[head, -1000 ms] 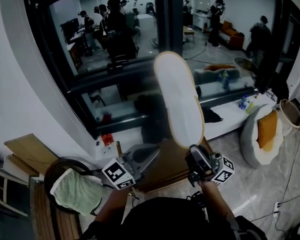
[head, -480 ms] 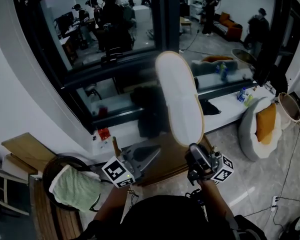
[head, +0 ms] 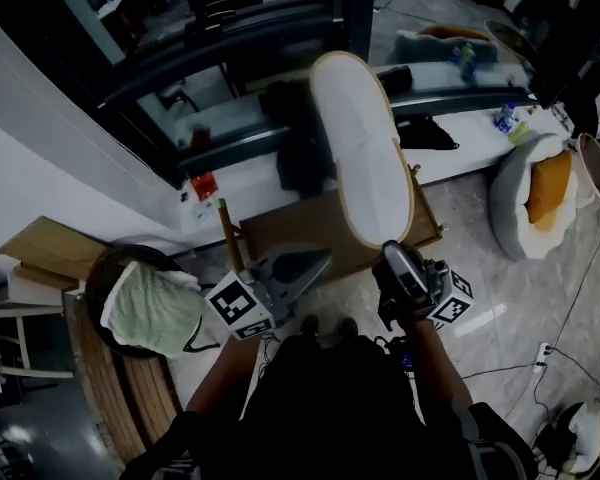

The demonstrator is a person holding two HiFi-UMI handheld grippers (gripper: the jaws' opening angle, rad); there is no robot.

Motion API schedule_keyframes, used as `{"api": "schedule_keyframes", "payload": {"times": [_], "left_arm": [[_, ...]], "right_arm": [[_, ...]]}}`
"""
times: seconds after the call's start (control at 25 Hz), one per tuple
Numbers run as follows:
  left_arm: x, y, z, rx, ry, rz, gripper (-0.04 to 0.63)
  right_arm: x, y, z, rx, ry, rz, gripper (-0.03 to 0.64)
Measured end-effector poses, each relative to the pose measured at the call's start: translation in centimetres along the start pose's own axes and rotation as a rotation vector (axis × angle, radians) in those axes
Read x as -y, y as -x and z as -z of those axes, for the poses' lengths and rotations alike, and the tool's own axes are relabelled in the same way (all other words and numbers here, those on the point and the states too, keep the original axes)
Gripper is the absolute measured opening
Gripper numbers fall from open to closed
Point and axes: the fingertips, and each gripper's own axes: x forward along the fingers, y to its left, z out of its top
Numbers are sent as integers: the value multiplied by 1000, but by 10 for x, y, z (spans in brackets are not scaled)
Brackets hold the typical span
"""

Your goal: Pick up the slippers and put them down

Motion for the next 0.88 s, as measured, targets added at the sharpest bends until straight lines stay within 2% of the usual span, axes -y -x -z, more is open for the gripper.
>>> {"api": "schedule_keyframes", "payload": {"times": [0.16, 0.32, 0.44, 0.52, 0.72, 0.88], "left_arm": [[-8, -1, 41, -49, 86, -15, 12], [-17, 1, 95, -122, 161, -64, 12], [-31, -1, 127, -105, 243, -122, 12], [-40, -5, 151, -109, 263, -144, 12], [-40, -9, 220, -154, 336, -159, 12], [-35, -9, 258, -172, 385, -160, 12]], "right_arm": [[39, 15, 23, -19, -76, 55, 46], [80, 49, 59, -44, -164, 146, 46], [111, 76, 80, -72, -209, 195, 46], [131, 93, 90, -76, -231, 217, 46], [167, 140, 120, -77, -286, 284, 46], [184, 166, 142, -58, -339, 315, 46]]}}
